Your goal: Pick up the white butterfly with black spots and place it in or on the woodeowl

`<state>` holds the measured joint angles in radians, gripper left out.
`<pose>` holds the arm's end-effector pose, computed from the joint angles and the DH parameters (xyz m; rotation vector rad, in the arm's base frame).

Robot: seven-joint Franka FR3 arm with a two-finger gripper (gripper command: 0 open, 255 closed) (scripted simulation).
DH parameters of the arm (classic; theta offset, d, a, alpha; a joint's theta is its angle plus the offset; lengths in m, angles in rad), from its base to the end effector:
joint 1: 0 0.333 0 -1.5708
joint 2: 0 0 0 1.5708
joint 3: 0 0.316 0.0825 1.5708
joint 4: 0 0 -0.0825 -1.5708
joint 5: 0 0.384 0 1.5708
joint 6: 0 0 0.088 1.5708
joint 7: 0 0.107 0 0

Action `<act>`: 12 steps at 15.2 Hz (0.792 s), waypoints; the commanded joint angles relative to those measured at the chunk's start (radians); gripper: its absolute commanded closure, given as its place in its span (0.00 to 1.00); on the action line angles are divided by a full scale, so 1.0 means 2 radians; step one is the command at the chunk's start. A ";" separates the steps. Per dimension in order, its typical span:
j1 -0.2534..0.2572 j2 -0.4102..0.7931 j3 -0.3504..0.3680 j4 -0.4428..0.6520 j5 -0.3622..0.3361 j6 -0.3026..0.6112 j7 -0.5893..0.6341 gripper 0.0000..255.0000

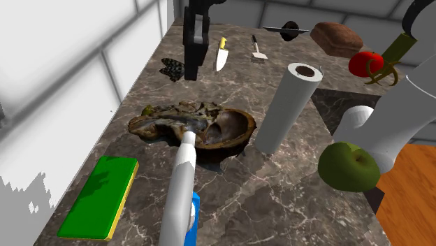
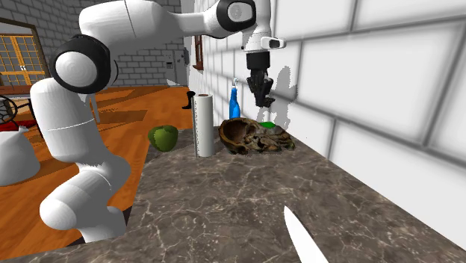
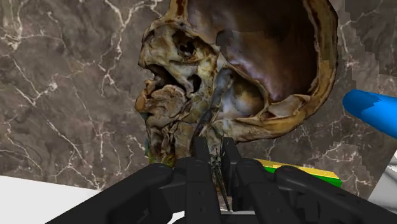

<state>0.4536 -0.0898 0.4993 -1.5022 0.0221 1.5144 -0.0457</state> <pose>0.2887 0.4357 0.6936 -2.7349 -1.4961 -0.1419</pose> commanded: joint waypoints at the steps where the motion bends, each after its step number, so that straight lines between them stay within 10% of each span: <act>1: 0.001 -0.005 0.000 -0.019 0.003 0.014 0.001 1.00; 12: 0.000 -0.030 -0.004 -0.109 0.014 0.082 -0.007 1.00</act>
<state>0.4534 -0.1517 0.4897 -1.7168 0.0517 1.6742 -0.0620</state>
